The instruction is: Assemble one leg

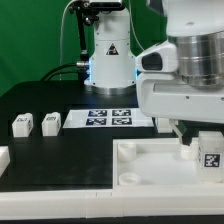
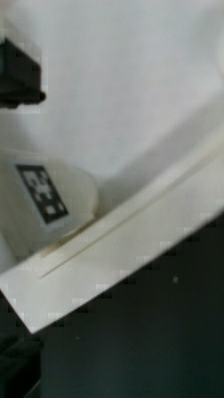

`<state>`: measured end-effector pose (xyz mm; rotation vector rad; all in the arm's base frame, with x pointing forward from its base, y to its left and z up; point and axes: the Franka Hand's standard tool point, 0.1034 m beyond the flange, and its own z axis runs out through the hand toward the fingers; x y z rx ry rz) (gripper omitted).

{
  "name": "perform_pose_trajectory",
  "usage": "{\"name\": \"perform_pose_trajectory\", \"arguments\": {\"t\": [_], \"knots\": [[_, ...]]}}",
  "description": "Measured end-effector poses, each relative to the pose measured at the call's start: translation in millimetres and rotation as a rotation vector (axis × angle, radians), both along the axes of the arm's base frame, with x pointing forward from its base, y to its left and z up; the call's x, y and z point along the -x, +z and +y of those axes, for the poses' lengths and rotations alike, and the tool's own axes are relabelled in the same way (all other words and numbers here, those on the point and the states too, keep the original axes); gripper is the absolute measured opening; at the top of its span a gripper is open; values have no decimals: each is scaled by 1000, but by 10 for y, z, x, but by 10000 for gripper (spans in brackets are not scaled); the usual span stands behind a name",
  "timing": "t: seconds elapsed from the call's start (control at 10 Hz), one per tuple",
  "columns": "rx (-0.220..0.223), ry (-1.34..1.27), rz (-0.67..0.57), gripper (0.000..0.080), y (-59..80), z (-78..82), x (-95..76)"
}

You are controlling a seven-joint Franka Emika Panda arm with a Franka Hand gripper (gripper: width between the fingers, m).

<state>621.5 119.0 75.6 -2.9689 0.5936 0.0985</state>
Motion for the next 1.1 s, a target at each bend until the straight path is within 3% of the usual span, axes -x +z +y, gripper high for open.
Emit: {"name": "perform_pose_trajectory", "arguments": {"t": [0.2, 0.4, 0.5, 0.6, 0.7, 0.8, 1.1], "knots": [[2, 298, -54, 648, -35, -45, -32], [1, 310, -55, 648, -46, -35, -20], [1, 309, -55, 524, -46, -36, -20], [-4, 234, -47, 524, -45, -22, -20], [-7, 109, -31, 385, -44, -2, -17], [-4, 15, -18, 295, -50, -13, -13], [-22, -444, 55, 295, -11, -18, -39]]}}
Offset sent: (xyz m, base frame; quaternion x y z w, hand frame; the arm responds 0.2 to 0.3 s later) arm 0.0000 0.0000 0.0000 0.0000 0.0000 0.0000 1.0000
